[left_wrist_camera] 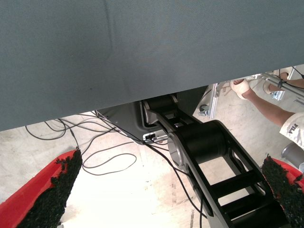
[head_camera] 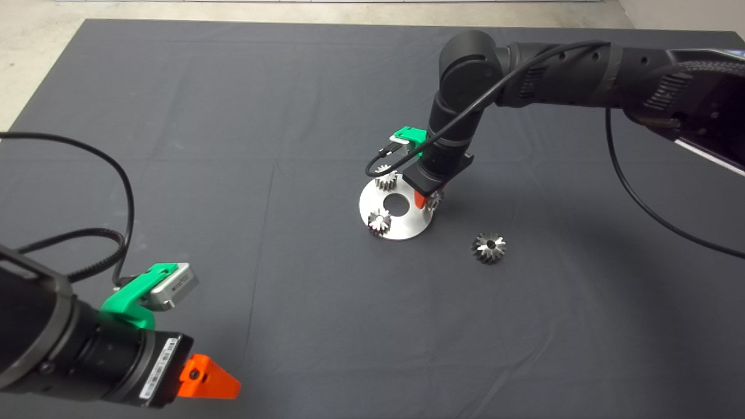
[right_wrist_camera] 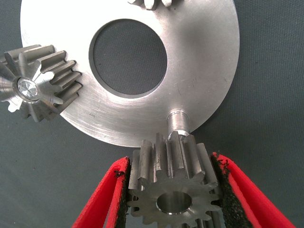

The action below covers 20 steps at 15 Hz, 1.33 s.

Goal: Remove an incorrectly installed larger gear and replace it with the correct smaller gear

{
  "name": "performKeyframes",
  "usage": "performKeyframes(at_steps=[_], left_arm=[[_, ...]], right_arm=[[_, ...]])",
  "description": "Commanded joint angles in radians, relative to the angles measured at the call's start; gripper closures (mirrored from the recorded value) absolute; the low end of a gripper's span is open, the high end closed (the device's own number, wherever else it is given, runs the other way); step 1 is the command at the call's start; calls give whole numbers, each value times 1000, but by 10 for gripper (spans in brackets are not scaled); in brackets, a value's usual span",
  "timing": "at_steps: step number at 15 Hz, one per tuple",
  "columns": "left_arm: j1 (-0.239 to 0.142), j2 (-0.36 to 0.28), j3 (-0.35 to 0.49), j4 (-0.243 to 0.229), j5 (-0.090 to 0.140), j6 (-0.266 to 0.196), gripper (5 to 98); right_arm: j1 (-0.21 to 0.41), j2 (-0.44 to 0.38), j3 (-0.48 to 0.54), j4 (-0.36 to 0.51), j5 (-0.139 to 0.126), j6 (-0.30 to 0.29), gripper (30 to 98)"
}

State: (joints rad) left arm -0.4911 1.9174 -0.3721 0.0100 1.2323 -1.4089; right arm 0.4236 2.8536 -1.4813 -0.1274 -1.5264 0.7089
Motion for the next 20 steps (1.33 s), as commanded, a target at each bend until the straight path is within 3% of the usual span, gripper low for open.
performKeyframes(at_steps=[1, 20], left_arm=[[-8, -1, 18, -21, -1, -4, 59], [-8, -5, 18, -21, -1, -4, 59]], right_arm=[[-5, 1, -23, 13, -121, -35, 864], [-5, 7, -14, -64, -120, -34, 864]])
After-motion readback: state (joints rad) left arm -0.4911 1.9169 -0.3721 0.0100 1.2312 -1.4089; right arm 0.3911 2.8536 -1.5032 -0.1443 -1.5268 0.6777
